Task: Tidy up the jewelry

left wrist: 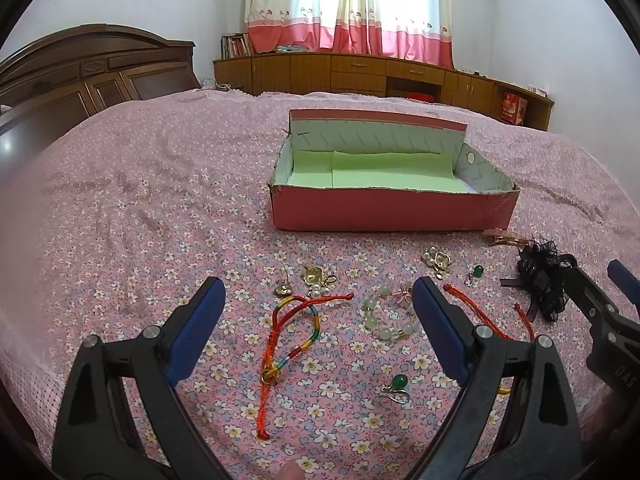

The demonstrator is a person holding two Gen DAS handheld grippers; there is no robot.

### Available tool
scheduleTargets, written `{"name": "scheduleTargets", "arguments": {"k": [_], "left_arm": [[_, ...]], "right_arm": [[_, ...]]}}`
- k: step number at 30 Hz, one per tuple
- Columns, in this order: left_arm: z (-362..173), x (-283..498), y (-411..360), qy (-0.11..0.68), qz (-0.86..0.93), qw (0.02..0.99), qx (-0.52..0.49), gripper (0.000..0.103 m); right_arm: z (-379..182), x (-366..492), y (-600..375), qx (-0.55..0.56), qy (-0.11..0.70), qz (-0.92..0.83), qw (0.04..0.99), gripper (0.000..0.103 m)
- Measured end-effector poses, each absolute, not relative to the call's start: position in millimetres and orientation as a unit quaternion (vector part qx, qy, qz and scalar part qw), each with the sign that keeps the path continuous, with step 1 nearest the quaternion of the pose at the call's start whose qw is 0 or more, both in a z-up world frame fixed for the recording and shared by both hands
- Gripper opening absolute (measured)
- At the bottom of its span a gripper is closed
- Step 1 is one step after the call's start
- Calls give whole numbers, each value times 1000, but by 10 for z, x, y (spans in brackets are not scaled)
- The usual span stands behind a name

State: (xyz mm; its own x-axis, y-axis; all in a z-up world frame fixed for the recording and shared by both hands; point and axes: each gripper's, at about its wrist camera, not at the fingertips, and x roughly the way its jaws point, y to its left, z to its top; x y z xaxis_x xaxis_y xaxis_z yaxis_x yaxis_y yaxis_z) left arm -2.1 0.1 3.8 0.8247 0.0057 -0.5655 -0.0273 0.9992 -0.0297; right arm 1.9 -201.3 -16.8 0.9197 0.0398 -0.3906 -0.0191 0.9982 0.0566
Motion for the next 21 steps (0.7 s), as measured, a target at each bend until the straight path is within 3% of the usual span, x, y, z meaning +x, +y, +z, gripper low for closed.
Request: {"name": "scheduleTargets", "arguments": {"k": [21], "left_arm": [[47, -31, 4, 294, 8, 955, -18, 88]], "right_arm": [[-164, 15, -2022, 25, 199, 14, 980, 103]]}}
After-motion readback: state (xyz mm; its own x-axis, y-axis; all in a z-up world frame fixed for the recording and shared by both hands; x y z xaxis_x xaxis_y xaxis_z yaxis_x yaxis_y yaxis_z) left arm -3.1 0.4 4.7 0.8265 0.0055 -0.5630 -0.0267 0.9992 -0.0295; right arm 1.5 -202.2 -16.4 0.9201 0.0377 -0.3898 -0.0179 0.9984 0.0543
